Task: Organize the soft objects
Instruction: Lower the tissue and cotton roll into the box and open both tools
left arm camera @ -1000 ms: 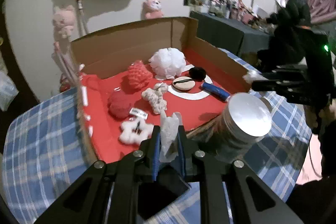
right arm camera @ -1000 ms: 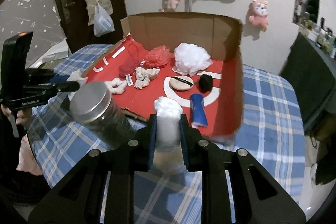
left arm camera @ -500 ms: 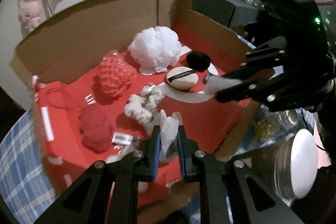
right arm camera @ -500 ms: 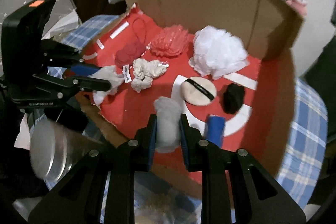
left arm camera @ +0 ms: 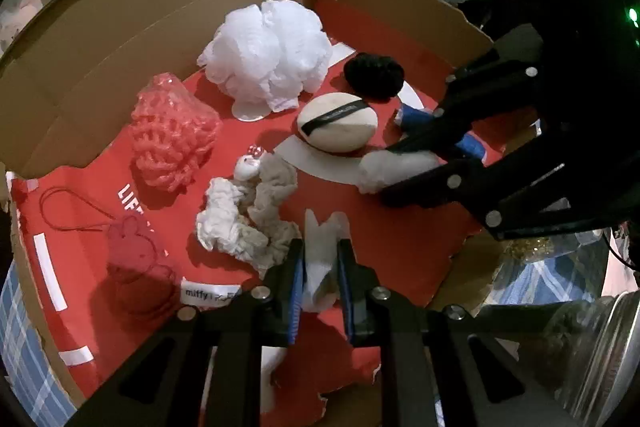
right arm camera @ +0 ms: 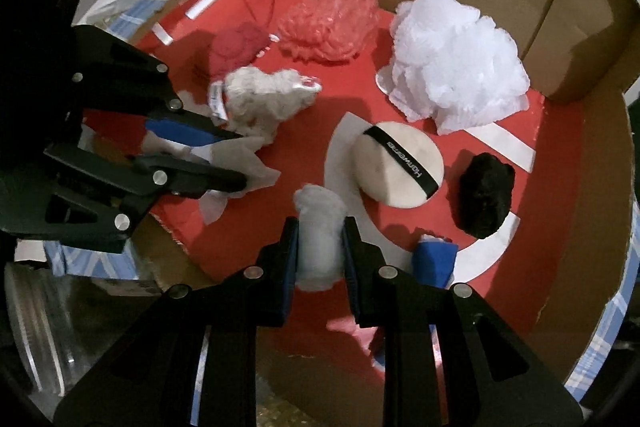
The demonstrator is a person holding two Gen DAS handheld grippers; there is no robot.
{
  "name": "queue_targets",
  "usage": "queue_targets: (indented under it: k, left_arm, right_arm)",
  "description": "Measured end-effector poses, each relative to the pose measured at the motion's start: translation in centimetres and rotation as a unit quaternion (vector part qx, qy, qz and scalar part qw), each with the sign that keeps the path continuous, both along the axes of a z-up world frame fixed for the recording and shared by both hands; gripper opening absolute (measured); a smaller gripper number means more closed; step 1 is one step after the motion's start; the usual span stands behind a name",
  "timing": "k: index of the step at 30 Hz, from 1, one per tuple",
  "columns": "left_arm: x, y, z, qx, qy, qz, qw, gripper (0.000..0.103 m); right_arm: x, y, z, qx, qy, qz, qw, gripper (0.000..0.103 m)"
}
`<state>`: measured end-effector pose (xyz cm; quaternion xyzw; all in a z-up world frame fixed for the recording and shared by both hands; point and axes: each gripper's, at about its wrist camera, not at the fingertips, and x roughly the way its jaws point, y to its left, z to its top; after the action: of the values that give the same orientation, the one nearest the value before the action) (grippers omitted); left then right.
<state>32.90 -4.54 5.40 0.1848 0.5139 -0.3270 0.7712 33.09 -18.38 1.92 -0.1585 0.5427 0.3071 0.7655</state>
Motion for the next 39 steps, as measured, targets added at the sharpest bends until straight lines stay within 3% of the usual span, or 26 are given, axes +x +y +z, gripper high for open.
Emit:
queue_targets:
  k: [10,27,35,37,39]
  left_arm:
    - [-0.1,-0.4,-0.3,0.008,-0.002,-0.002,1.0000,0.020]
    - [-0.7,0.1,0.6,0.002,-0.018,0.009,0.9998,0.046]
    - [-1.3,2.2,2.6,-0.026,-0.035,0.062,0.9971,0.059]
    - [-1.5,3.1,3.3,-0.035,-0.045,0.088,0.9945,0.067]
    - [-1.6,3.8,4.2,-0.041,-0.053,0.108,0.9919,0.073]
  right_arm:
    - [0.1,0.1,-0.2,-0.013,-0.005,-0.002,1.000,0.022]
    - [-0.2,0.1,-0.1,-0.023,-0.017,-0.005,1.000,0.028]
    - [-0.2,-0.5,1.4,-0.014,-0.029,-0.023,0.999,0.029]
    - [-0.3,-0.8,2.1,-0.011,-0.037,-0.035,0.999,0.035]
    - [-0.7,-1.3,2.9,-0.005,-0.049,-0.046,0.998,0.076]
